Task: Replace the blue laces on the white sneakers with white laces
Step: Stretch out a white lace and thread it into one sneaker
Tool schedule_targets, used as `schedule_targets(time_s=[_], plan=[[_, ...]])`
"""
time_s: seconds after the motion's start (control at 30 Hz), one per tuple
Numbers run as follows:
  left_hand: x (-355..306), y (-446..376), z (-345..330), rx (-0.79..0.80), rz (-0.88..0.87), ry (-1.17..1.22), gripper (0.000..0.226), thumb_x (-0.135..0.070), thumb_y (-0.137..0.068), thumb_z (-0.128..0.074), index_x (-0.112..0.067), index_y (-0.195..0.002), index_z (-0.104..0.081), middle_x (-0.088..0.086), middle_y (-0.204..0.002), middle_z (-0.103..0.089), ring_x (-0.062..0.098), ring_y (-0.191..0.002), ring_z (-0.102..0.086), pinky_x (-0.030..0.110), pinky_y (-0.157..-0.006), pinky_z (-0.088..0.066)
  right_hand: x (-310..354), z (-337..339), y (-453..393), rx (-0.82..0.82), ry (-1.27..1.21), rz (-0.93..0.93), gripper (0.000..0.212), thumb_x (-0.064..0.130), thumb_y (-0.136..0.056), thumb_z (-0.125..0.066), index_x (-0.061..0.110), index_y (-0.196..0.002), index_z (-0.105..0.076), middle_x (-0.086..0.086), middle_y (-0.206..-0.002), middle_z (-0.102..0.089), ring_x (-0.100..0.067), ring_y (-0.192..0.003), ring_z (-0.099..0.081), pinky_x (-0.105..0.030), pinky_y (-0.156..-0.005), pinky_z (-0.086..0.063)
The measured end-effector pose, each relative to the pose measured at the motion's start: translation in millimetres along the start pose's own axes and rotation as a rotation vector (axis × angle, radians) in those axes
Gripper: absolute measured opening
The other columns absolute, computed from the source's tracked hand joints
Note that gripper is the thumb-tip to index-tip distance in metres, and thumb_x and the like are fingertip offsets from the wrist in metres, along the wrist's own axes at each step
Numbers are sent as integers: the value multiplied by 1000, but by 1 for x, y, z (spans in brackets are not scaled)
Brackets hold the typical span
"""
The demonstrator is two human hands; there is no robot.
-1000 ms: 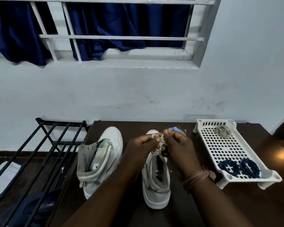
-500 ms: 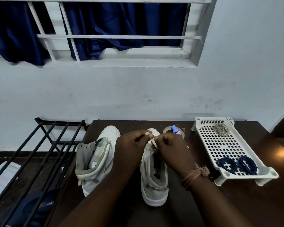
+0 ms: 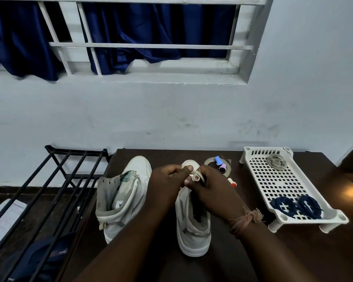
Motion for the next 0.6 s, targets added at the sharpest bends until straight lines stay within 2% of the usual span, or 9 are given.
schedule_targets(time_s=[0.1,0.2,0.23,0.33,0.4,0.47,0.5,0.57,0.6], plan=[[6,-1,1,25,124,92,20,-33,-90,-74,-15,-83,-80,0,-68,-70,9,-62,-58,25,-64,-48,-3,5,0,-125,-25,7,34,35,-101,-53,17,-74,-63,4,-70,-65,-8,-67,-61,-38,-71,-50],[12,-2,-3,131,253,233,25,-35,-91,-73,-13,-99,-79,9,-94,-78,22,-87,-72,34,-82,-57,-10,4,1,-209,-104,-83,45,43,-103,-46,16,-76,-70,1,-69,-70,-11,-68,-67,-37,-74,-54],[13,-2,-5,145,297,308,23,-32,-93,-71,-12,-101,-78,10,-97,-78,22,-88,-74,32,-81,-58,-13,3,1,-225,-152,-119,47,45,-102,-45,13,-80,-71,-1,-71,-72,-16,-71,-69,-40,-76,-55],[14,-3,-5,81,460,558,11,-22,-98,-64,-14,-95,-71,5,-85,-77,14,-77,-73,27,-69,-59,-18,7,6,-334,-514,-237,38,40,-102,-50,16,-91,-77,-4,-82,-76,-21,-82,-74,-40,-81,-57],[19,-6,-3,44,519,663,10,-20,-101,-59,-15,-93,-64,5,-86,-78,16,-83,-71,31,-80,-57,-16,15,11,-394,-842,-312,42,37,-104,-48,10,-89,-76,-9,-87,-77,-20,-84,-73,-32,-71,-56],[20,-7,-4,57,523,739,15,-19,-105,-52,-14,-92,-58,8,-96,-78,21,-92,-72,43,-97,-53,-13,19,16,-412,-1103,-350,47,30,-106,-41,-2,-85,-68,-16,-86,-76,-19,-76,-73,-23,-64,-55],[20,-8,-5,50,524,775,17,-17,-106,-49,-12,-91,-56,9,-97,-77,23,-92,-73,46,-98,-54,-12,20,19,-416,-1157,-369,47,29,-106,-39,-2,-82,-64,-18,-85,-75,-19,-74,-73,-24,-66,-54],[22,-11,-5,4,532,850,21,-14,-107,-45,-10,-89,-54,11,-92,-74,24,-87,-74,45,-81,-61,-19,21,23,-430,-1144,-445,43,31,-106,-39,8,-75,-58,-17,-82,-73,-15,-69,-70,-29,-71,-47],[25,-13,-3,-36,542,888,22,-13,-107,-44,-9,-89,-54,10,-90,-70,24,-85,-72,43,-75,-61,-24,22,25,-449,-1116,-496,40,31,-106,-40,13,-73,-55,-14,-79,-72,-11,-62,-66,-31,-68,-42]])
Point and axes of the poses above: each hand's wrist, its own y-axis away from the middle knuckle, its own z-axis out of the back of the hand, x = y × z, the point moved 4 cm from there along -y, towards the middle knuckle
